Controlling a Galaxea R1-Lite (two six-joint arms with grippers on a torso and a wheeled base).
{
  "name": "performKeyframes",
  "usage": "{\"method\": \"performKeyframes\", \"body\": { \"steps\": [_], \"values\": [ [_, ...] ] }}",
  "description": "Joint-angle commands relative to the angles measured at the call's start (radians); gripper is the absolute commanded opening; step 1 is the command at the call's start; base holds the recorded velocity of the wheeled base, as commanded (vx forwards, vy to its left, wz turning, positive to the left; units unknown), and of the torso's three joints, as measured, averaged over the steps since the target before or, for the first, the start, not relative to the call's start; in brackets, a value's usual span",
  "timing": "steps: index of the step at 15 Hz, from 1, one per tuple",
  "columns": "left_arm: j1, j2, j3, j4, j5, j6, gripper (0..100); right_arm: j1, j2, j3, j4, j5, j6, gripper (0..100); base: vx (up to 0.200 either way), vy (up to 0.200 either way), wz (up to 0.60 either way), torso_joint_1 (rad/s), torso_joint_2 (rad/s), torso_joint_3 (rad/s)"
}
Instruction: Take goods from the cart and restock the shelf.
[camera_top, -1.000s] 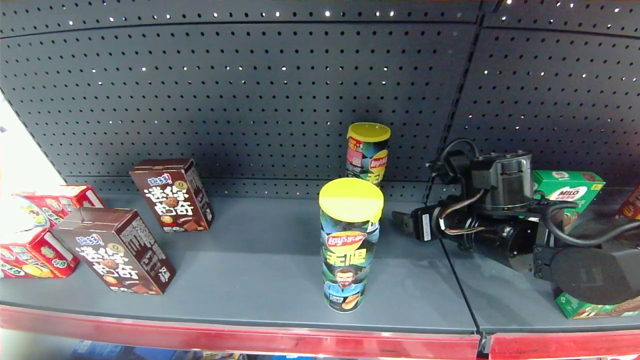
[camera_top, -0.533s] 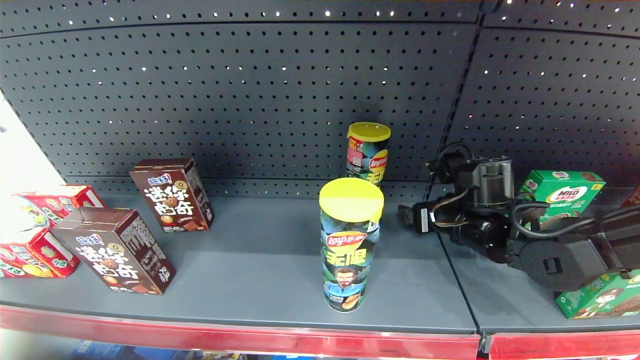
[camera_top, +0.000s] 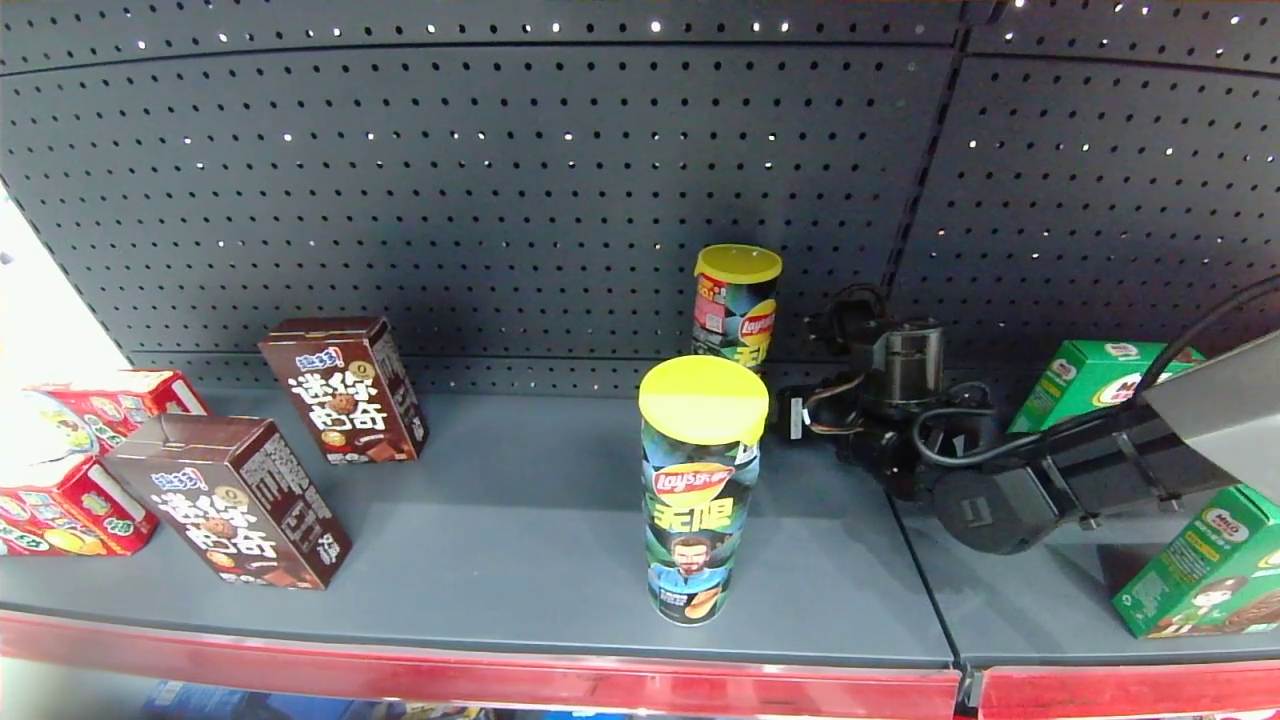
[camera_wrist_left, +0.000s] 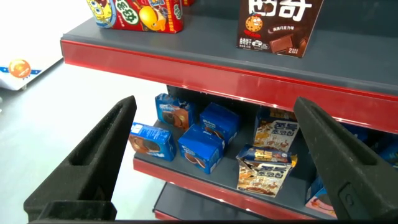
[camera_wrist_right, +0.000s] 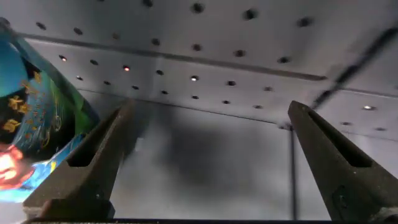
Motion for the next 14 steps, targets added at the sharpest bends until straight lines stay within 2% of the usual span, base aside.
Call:
{"method": "performKeyframes", "body": {
  "steps": [1, 14],
  "values": [
    [0.002, 0.001, 0.0, 0.0, 0.0, 0.0, 100, 0.004, 0.035, -0.009, -0.001, 0.0, -0.001, 100, 0.0, 0.0, 0.0, 0.0, 0.0, 0.0],
    [0.002, 0.001, 0.0, 0.0, 0.0, 0.0, 100, 0.068, -0.034, 0.039, 0.007, 0.008, -0.001, 100, 0.0, 0.0, 0.0, 0.0, 0.0, 0.0]
  ]
}}
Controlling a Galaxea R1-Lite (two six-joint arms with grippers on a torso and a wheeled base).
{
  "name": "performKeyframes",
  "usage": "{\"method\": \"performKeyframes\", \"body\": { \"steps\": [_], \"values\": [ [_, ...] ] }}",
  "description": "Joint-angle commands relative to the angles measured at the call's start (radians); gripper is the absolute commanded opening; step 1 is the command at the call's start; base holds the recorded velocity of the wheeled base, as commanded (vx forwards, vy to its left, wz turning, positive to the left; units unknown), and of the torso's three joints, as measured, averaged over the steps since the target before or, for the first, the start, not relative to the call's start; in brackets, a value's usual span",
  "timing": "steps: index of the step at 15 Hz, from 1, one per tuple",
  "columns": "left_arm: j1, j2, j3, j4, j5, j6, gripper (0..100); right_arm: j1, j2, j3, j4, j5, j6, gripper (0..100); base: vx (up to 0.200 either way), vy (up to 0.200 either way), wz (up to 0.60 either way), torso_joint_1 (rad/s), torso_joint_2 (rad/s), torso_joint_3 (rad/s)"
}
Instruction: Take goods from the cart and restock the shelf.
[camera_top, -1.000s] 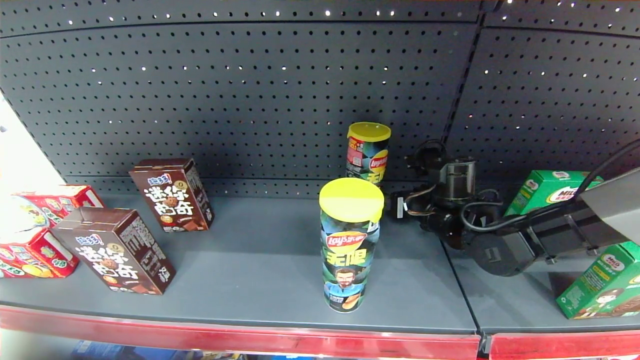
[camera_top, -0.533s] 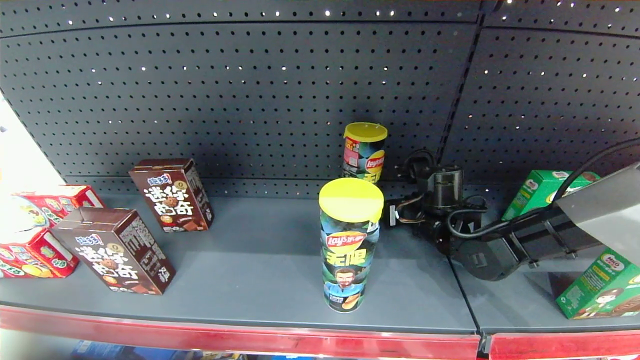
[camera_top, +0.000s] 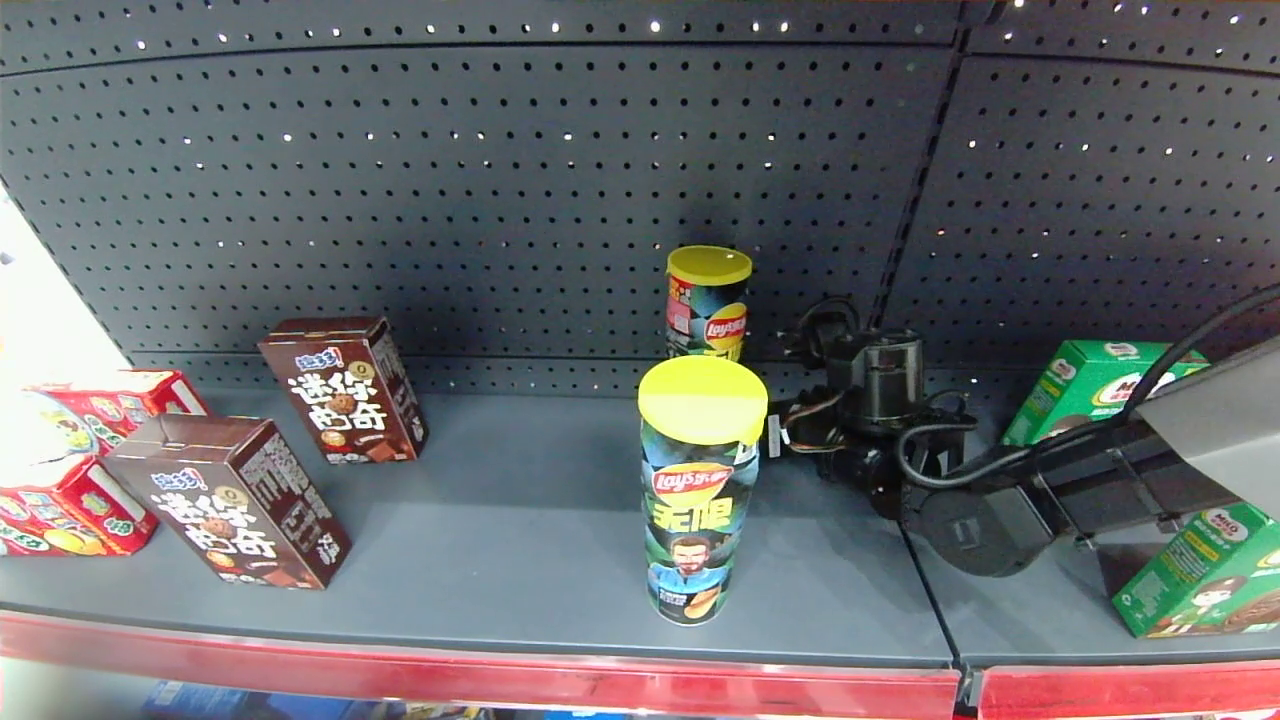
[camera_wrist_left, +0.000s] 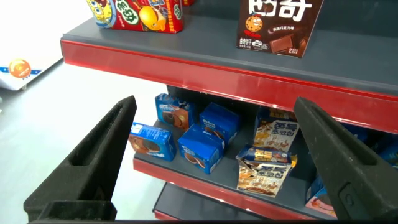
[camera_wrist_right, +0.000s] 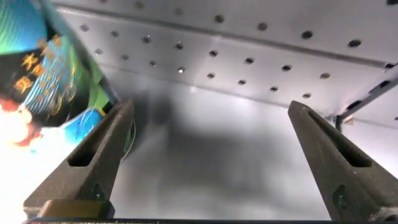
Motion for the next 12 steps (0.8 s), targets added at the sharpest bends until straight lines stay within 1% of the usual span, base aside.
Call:
{"method": "performKeyframes", "body": {
  "steps": [1, 2, 4, 5, 7, 9, 11, 12],
  "values": [
    [0.001, 0.001, 0.0, 0.0, 0.0, 0.0, 100, 0.002, -0.026, 0.016, 0.002, -0.006, -0.002, 100, 0.0, 0.0, 0.0, 0.0, 0.0, 0.0],
    [0.0, 0.001, 0.0, 0.0, 0.0, 0.0, 100, -0.018, -0.057, 0.018, 0.013, -0.016, -0.015, 100, 0.0, 0.0, 0.0, 0.0, 0.0, 0.0],
    [0.001, 0.001, 0.0, 0.0, 0.0, 0.0, 100, -0.064, -0.115, 0.03, -0.007, -0.018, -0.065, 100, 0.0, 0.0, 0.0, 0.0, 0.0, 0.0],
    [0.001, 0.001, 0.0, 0.0, 0.0, 0.0, 100, -0.078, -0.173, 0.079, -0.013, -0.006, -0.105, 100, 0.0, 0.0, 0.0, 0.0, 0.0, 0.0],
    [0.0, 0.001, 0.0, 0.0, 0.0, 0.0, 100, -0.079, -0.248, 0.139, -0.015, 0.0, -0.131, 100, 0.0, 0.0, 0.0, 0.0, 0.0, 0.0],
    [0.001, 0.001, 0.0, 0.0, 0.0, 0.0, 100, -0.099, -0.393, 0.205, 0.0, 0.043, -0.17, 100, 0.0, 0.0, 0.0, 0.0, 0.0, 0.0],
    [0.0, 0.001, 0.0, 0.0, 0.0, 0.0, 100, -0.112, -0.494, 0.214, 0.042, 0.103, -0.211, 100, 0.0, 0.0, 0.0, 0.0, 0.0, 0.0],
    [0.0, 0.001, 0.0, 0.0, 0.0, 0.0, 100, -0.138, -0.58, 0.212, 0.115, 0.135, -0.245, 100, 0.0, 0.0, 0.0, 0.0, 0.0, 0.0]
  ]
}}
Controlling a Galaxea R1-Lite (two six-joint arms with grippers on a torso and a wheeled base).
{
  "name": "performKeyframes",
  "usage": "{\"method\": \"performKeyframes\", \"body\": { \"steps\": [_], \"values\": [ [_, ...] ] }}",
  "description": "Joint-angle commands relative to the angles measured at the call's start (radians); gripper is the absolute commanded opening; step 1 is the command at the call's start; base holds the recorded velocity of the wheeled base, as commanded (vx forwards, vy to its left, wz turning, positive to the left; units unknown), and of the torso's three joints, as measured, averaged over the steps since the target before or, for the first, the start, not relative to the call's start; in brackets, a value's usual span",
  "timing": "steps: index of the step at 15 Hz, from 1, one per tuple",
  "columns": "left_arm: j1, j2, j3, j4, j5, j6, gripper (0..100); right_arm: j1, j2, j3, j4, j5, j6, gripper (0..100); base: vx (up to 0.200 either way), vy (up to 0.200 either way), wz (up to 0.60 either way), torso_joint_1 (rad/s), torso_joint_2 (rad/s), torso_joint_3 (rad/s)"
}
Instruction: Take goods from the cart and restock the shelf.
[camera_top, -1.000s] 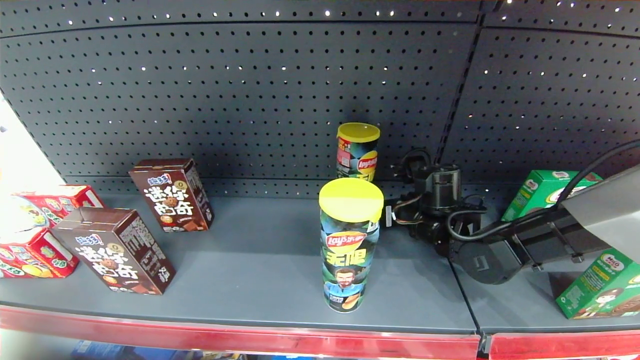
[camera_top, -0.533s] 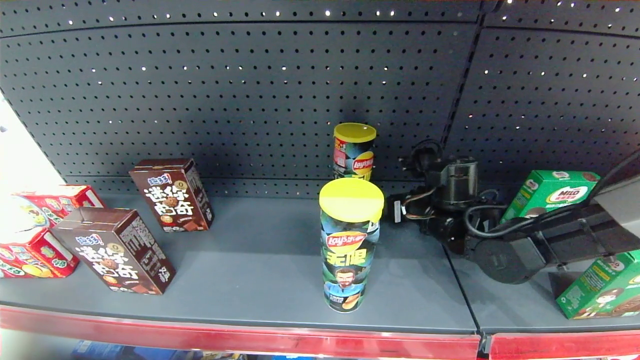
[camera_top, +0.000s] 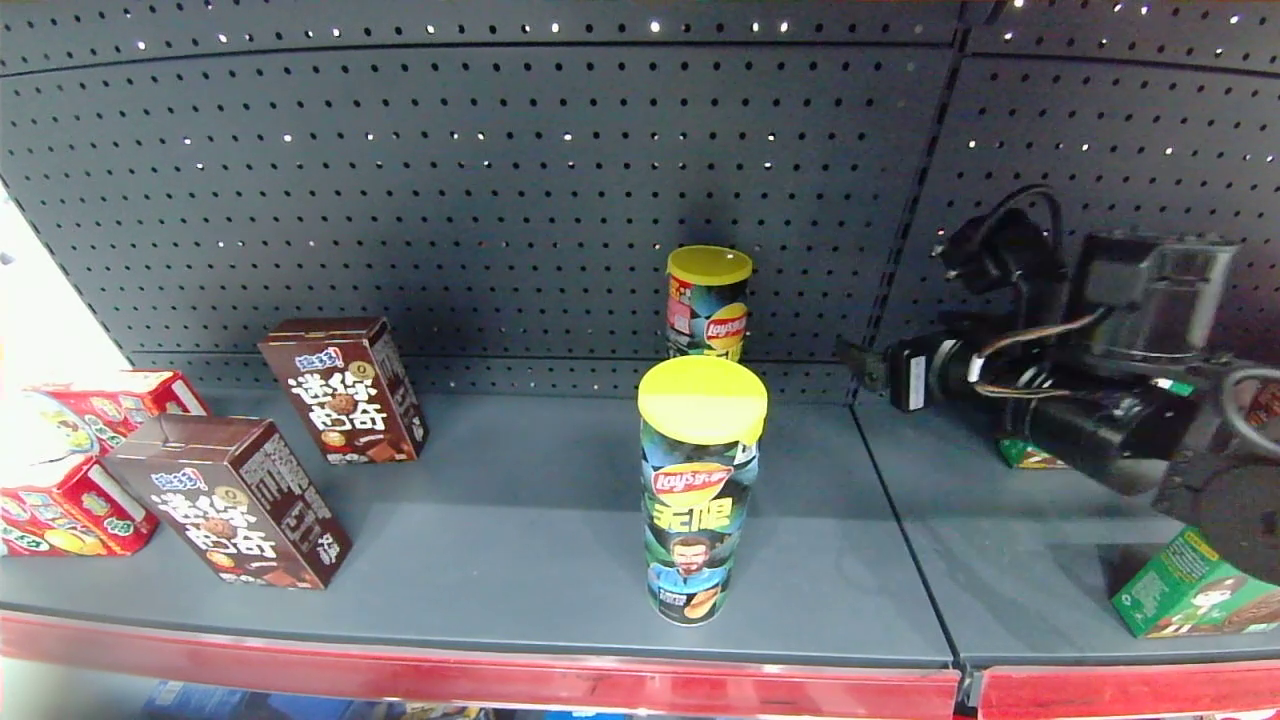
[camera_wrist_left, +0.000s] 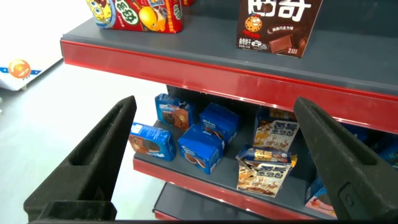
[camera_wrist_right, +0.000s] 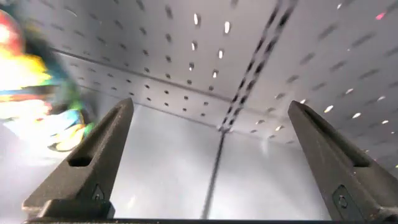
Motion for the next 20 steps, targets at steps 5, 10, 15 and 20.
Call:
{"method": "performKeyframes", "body": {
  "steps": [5, 10, 15, 20],
  "values": [
    [0.001, 0.001, 0.0, 0.0, 0.0, 0.0, 100, -0.169, -0.582, 0.132, 0.231, 0.06, -0.047, 100, 0.0, 0.0, 0.0, 0.0, 0.0, 0.0],
    [0.001, 0.001, 0.0, 0.0, 0.0, 0.0, 100, -0.287, -0.937, 0.302, 0.297, 0.064, -0.039, 100, 0.0, 0.0, 0.0, 0.0, 0.0, 0.0],
    [0.001, 0.001, 0.0, 0.0, 0.0, 0.0, 100, -0.438, -1.328, 0.504, 0.512, 0.119, -0.038, 100, 0.0, 0.0, 0.0, 0.0, 0.0, 0.0],
    [0.002, 0.001, 0.0, 0.0, 0.0, 0.0, 100, -0.493, -1.601, 0.601, 0.894, 0.115, 0.096, 100, 0.0, 0.0, 0.0, 0.0, 0.0, 0.0]
  ]
}}
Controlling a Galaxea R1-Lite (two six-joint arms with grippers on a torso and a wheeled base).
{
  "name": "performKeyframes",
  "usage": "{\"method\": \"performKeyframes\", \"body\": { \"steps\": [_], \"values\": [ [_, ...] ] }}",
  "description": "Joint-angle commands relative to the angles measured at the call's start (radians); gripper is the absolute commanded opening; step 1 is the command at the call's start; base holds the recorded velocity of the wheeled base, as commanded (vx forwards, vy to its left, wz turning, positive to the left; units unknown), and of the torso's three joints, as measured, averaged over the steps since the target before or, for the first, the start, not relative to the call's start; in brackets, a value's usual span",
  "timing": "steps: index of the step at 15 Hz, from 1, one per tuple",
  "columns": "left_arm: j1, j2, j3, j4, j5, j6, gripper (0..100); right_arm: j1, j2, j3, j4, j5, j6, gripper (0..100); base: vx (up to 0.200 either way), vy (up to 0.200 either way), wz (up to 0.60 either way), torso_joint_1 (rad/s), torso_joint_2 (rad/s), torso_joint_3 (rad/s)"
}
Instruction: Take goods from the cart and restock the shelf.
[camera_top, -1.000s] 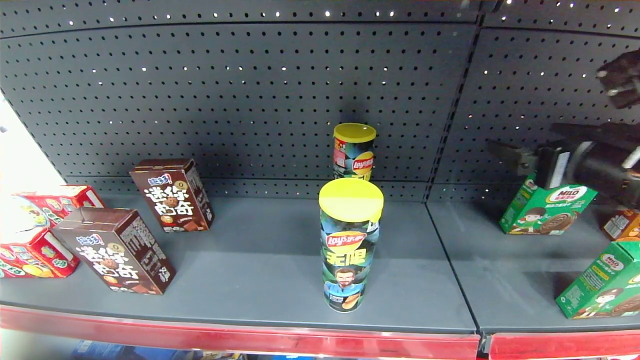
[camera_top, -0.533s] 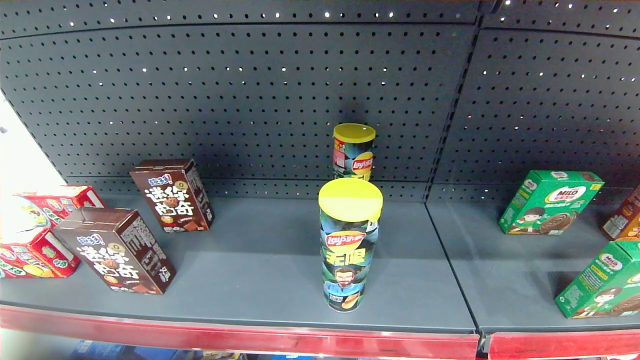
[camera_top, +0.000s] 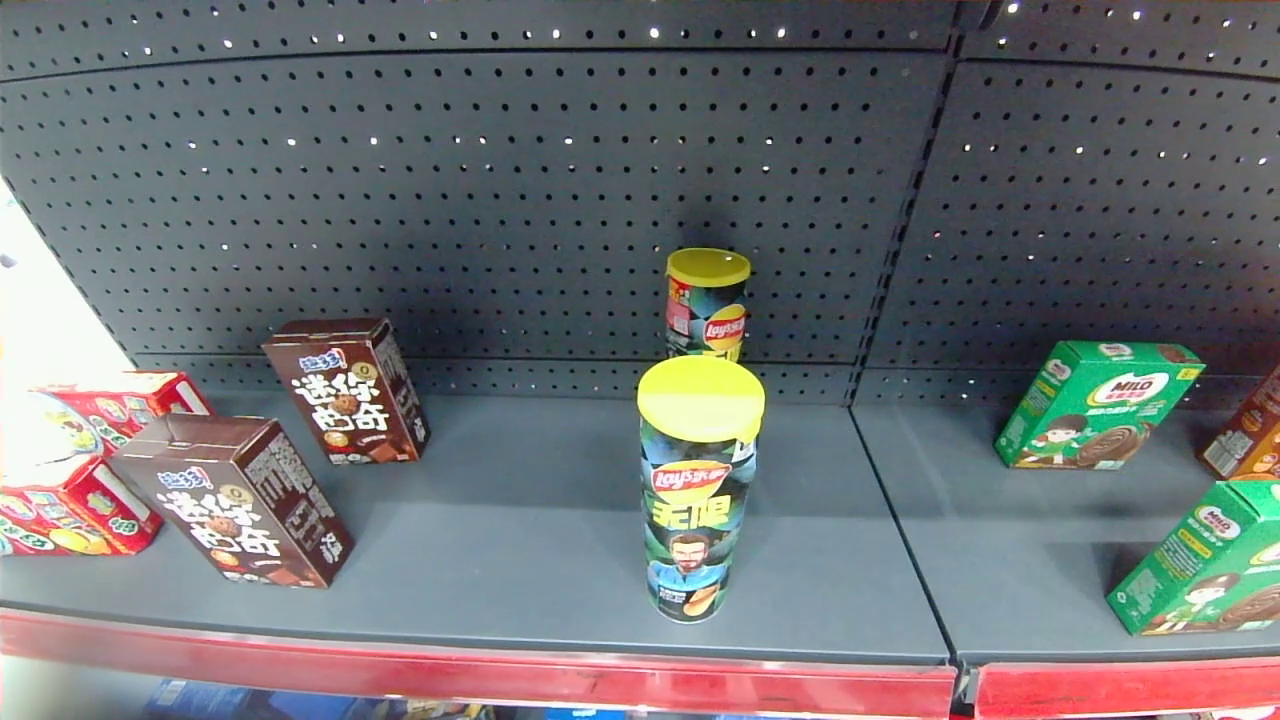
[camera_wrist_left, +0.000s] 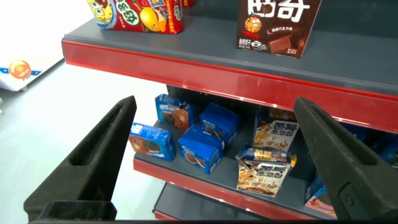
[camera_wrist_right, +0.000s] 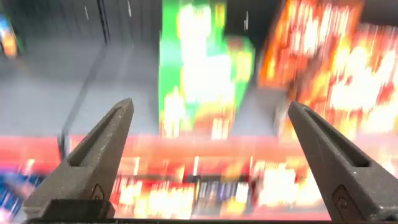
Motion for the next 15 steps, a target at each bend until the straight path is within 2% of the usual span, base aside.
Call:
{"method": "performKeyframes", "body": {
  "steps": [1, 3, 6, 8, 9, 12, 15],
  "values": [
    [0.001, 0.001, 0.0, 0.0, 0.001, -0.001, 100, -0.01, -0.144, 0.108, 0.02, -0.005, 0.039, 100, 0.0, 0.0, 0.0, 0.0, 0.0, 0.0],
    [0.001, 0.001, 0.0, 0.0, 0.001, -0.001, 100, -0.007, -0.157, 0.204, -0.021, -0.005, 0.043, 100, 0.0, 0.0, 0.0, 0.0, 0.0, 0.0],
    [-0.001, 0.001, 0.0, 0.0, 0.001, -0.001, 100, -0.007, -0.157, 0.227, -0.03, 0.03, 0.046, 100, 0.0, 0.0, 0.0, 0.0, 0.0, 0.0],
    [-0.001, 0.001, 0.0, 0.0, 0.001, -0.001, 100, -0.006, -0.157, 0.315, -0.132, 0.036, 0.051, 100, 0.0, 0.0, 0.0, 0.0, 0.0, 0.0],
    [-0.001, 0.001, 0.0, 0.0, 0.001, -0.001, 100, -0.007, -0.157, 0.353, -0.231, 0.055, 0.049, 100, 0.0, 0.0, 0.0, 0.0, 0.0, 0.0],
    [-0.001, 0.001, 0.0, 0.0, 0.001, -0.001, 100, -0.007, -0.157, 0.352, -0.222, 0.111, 0.046, 100, 0.0, 0.0, 0.0, 0.0, 0.0, 0.0],
    [-0.001, 0.001, 0.0, 0.0, 0.001, -0.001, 100, -0.007, -0.157, 0.349, -0.208, 0.061, 0.056, 100, 0.0, 0.0, 0.0, 0.0, 0.0, 0.0]
  ]
}}
